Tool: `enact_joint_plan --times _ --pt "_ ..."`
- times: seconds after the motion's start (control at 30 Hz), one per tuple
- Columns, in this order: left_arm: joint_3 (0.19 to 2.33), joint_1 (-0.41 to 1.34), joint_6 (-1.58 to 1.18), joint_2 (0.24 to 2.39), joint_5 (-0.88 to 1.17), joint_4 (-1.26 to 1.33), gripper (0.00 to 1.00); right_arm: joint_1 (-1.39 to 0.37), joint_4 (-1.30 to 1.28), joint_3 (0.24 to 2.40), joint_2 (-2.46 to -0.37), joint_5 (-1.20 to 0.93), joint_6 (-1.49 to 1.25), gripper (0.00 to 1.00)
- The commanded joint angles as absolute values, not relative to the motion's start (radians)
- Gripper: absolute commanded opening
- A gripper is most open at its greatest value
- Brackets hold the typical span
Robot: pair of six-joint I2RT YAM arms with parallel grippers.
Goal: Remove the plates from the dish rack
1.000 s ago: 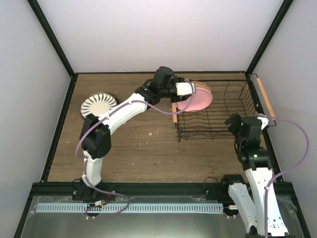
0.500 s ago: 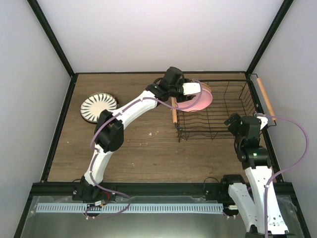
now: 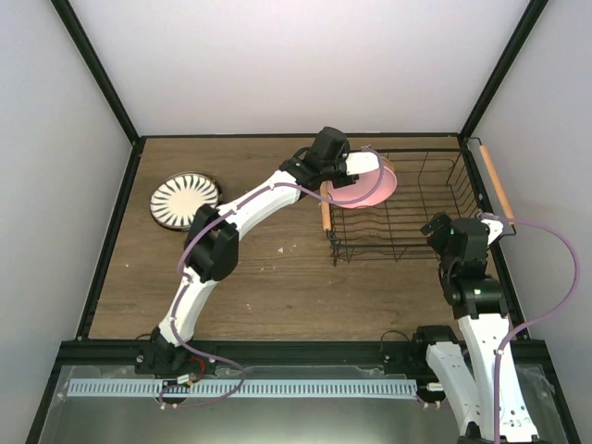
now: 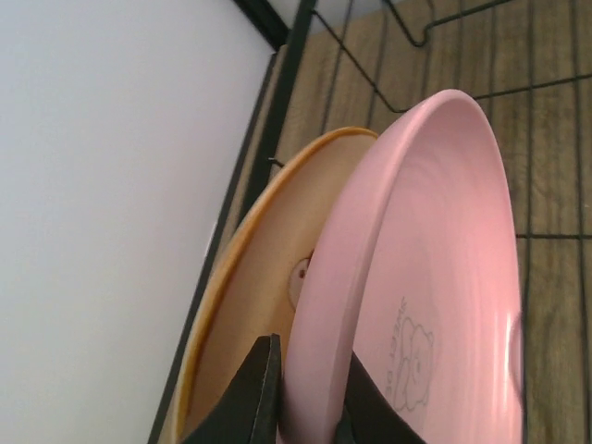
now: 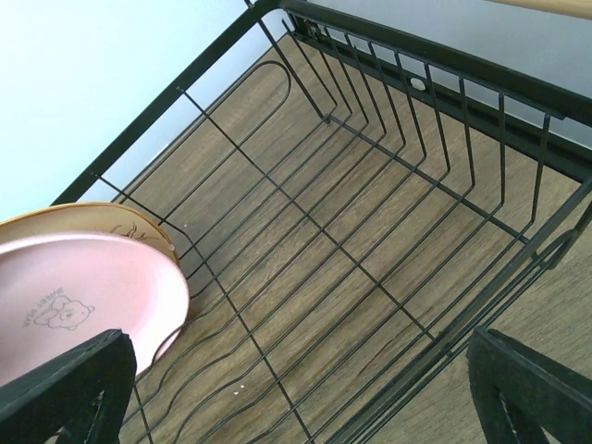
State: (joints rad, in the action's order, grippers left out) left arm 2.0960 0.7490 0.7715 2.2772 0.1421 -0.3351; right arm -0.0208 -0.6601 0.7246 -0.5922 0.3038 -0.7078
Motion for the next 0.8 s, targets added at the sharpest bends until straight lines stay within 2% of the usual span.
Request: enact_joint_plan --times 0.0,0.27,0.53,0.77 --pt "2.115 0.778 0.761 2.29 0.039 -0.302 0.04 -0.017 -0.67 0.758 -0.587 0.326 -0.712 1.0" --pt "2.094 0.804 0.774 2.193 -0.03 -0.203 0.04 -0.017 -0.653 0.748 -0.598 0.31 -0.715 1.0" --pt "1.937 0.843 0.858 2.063 -0.105 0.025 0.04 -0.017 -0.649 0.738 -0.598 0.294 -0.716 1.0" --pt "1.989 0.833 0.833 1.946 -0.17 0.242 0.04 -0.017 -0.641 0.722 -0.6 0.271 -0.717 1.0"
